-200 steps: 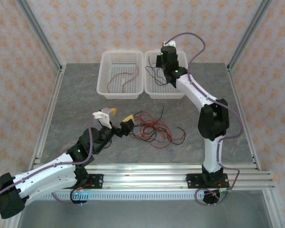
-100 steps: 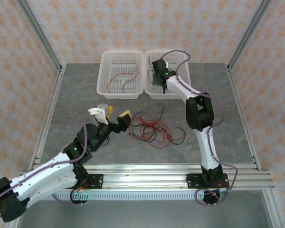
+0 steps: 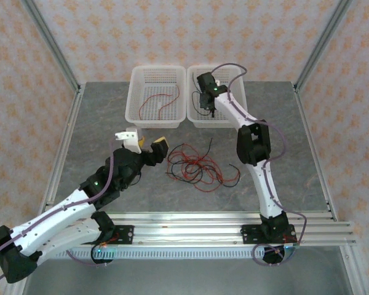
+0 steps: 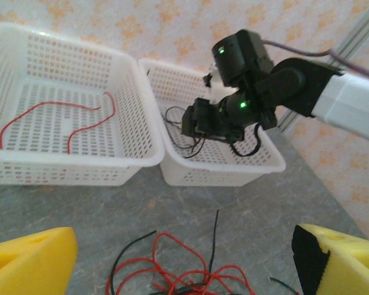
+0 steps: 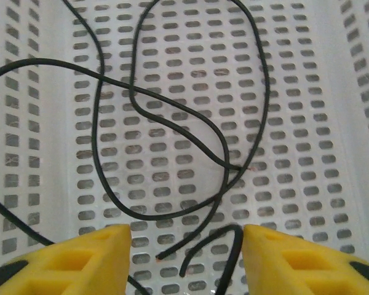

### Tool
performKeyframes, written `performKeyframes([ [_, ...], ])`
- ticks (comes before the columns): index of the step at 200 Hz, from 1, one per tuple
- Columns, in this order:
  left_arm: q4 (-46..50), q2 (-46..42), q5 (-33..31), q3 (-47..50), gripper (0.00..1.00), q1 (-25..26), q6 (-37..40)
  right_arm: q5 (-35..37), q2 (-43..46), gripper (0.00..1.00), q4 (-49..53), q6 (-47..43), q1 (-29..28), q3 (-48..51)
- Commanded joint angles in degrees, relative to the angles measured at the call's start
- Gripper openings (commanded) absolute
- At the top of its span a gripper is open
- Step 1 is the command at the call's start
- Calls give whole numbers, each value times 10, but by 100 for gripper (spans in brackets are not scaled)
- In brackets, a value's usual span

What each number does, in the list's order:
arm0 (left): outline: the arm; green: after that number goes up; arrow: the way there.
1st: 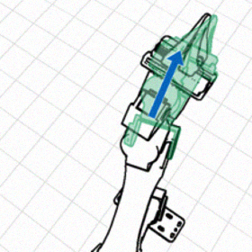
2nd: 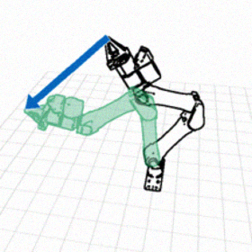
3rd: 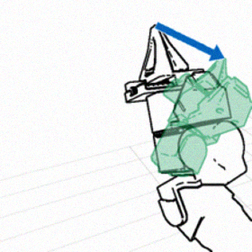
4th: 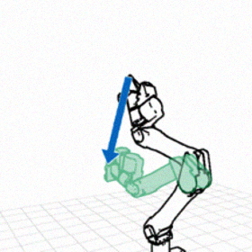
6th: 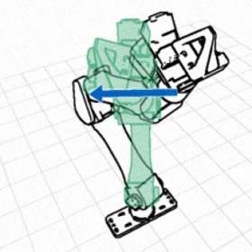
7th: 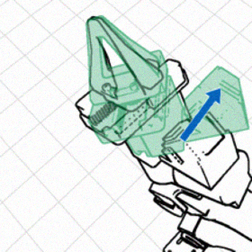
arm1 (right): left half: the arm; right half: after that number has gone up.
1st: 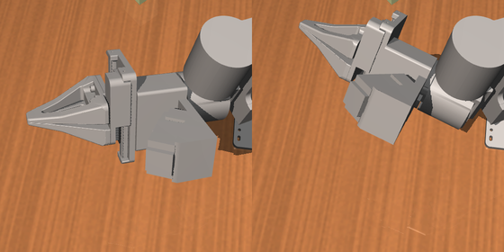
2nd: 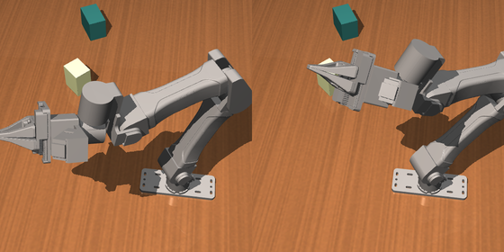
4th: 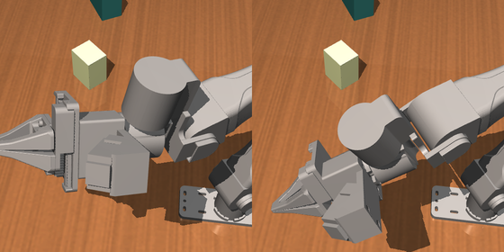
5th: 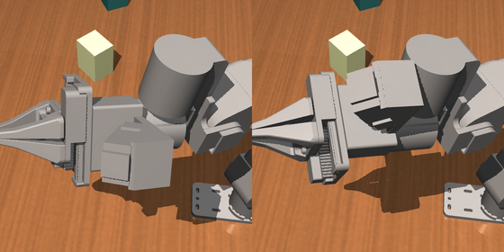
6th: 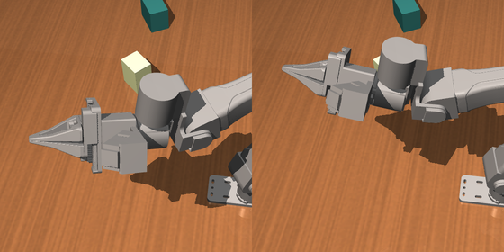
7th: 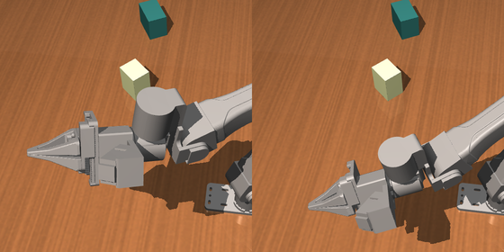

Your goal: Untangle the cables

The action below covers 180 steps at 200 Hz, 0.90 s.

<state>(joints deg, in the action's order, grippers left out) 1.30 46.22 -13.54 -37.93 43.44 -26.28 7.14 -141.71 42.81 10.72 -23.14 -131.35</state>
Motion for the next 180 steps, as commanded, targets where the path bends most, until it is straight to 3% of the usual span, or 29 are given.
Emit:
performKeyframes([
  [1,66,14,-21,-25,89,-5,-30,55,28,58,56,6,2,-12],
  [76,157,93,-11,-75,84,-6,-70,70,173,79,42,20,-8,100],
  [138,197,149,25,-76,78,-7,-110,62,310,79,-14,27,-37,231],
  [180,203,202,58,-81,70,-7,-114,19,425,72,-76,40,-47,360],
])
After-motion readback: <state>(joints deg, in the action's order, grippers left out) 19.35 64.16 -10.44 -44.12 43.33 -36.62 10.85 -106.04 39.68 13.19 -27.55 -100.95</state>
